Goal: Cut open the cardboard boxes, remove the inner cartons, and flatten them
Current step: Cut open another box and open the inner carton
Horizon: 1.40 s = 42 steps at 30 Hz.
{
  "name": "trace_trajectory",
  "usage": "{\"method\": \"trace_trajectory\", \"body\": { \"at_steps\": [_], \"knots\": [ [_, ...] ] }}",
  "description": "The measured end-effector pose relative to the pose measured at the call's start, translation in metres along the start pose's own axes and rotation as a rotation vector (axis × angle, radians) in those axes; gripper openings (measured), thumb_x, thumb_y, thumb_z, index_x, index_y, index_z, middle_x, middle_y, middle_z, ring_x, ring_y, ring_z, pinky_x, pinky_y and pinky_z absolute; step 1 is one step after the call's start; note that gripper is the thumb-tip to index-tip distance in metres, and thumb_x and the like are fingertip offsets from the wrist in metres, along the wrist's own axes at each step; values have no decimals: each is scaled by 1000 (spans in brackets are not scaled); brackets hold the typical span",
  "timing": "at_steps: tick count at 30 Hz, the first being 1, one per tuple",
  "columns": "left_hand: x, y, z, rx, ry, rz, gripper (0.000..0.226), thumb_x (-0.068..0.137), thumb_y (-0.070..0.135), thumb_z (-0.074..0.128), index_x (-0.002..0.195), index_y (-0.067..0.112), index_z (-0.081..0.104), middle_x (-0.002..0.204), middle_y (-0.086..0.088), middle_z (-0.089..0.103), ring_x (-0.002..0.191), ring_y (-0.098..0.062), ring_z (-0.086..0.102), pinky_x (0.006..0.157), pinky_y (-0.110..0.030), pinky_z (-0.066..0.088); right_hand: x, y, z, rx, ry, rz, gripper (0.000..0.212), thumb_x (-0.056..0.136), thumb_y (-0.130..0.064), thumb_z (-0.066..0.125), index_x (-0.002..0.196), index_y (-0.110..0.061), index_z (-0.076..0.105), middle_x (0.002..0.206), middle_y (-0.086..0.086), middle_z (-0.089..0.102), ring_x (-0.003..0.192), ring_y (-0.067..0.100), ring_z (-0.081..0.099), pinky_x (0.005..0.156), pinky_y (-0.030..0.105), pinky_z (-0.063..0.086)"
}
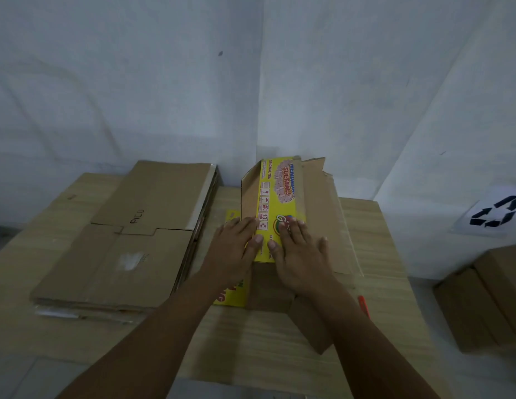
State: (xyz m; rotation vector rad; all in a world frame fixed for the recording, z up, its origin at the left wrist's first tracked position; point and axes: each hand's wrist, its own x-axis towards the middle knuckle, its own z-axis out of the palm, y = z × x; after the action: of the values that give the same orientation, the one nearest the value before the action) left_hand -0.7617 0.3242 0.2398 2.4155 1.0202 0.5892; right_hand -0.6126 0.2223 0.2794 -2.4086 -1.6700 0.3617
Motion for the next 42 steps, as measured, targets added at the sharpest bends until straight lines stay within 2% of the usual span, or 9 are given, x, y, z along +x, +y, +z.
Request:
{"method": "trace_trajectory", "body": {
  "at_steps": [8, 13, 16, 21, 26, 34, 36, 39, 42],
  "knots": [
    [-38, -8, -27, 412, 455, -157, 42, 97, 46, 43, 93, 20, 76, 88, -2, 65, 95, -30, 58, 103, -62, 35, 8, -4, -4, -10, 8, 18, 68, 100, -63, 11, 160, -30, 6, 167, -8, -7, 153, 13, -12, 118, 65, 1],
    [-65, 17, -31, 446, 343, -360, 41, 86, 45, 39, 89, 26, 76, 71, 6, 70, 81, -20, 66, 110, -54, 28, 15, -15, -12, -151, 224, 5, 61, 100, -63, 21, 136, -25, 51, 146, 0, 46, 138, 24, 36, 112, 72, 9],
    [-63, 32, -42, 303, 155, -453, 49, 82, 47, 37, 113, 31, 72, 93, 9, 74, 94, -15, 67, 99, -36, 41, 21, -20, -17, -201, 324, 25, 59, 98, -64, 30, 120, -18, 60, 124, 7, 54, 121, 31, 46, 109, 67, 21],
    [-47, 40, -59, 58, -135, -388, 62, 88, 39, 69, 146, 33, 46, 135, 7, 61, 119, -16, 59, 92, -28, 47, 26, -14, -5, -97, 146, 8, 73, 98, -67, 21, 154, -21, 26, 163, 9, 13, 148, 30, 8, 116, 64, 8],
    [-1, 36, -70, -123, -174, -295, 65, 91, 17, 67, 149, 31, 42, 141, 14, 51, 122, -8, 53, 88, -19, 36, 18, -23, 7, -54, 52, 1, 77, 98, -67, 11, 160, -21, 4, 167, 6, -10, 152, 25, -18, 118, 64, 0],
    [110, 11, -30, -272, -164, -141, 43, 102, 46, 46, 143, 35, 42, 146, 6, 51, 131, -15, 51, 104, -39, 45, 15, -24, 10, -73, 33, 46, 77, 96, -69, 4, 159, -25, -4, 166, 2, -18, 150, 21, -25, 119, 59, -5],
    [136, -3, -17, -217, -183, -177, 54, 98, 54, 45, 145, 28, 36, 154, 1, 39, 136, -19, 46, 107, -43, 42, 16, -25, 14, -69, 68, 43, 77, 97, -69, 9, 160, -25, 6, 167, 3, -10, 152, 21, -17, 120, 60, 1],
    [168, -23, -6, -74, -159, -253, 75, 96, 63, 40, 149, 11, 28, 160, -14, 26, 145, -34, 30, 114, -50, 33, 15, -25, 15, -100, 146, 57, 73, 99, -67, 22, 149, -20, 45, 159, 9, 34, 149, 29, 27, 109, 63, 33],
    [196, -34, -4, 7, -147, -293, 92, 95, 70, 34, 159, 12, 4, 167, -10, 3, 154, -31, 0, 123, -53, 11, 15, -23, 20, -126, 185, 46, 71, 99, -67, 25, 143, -18, 53, 153, 9, 44, 143, 30, 39, 103, 62, 42]
  ]
}}
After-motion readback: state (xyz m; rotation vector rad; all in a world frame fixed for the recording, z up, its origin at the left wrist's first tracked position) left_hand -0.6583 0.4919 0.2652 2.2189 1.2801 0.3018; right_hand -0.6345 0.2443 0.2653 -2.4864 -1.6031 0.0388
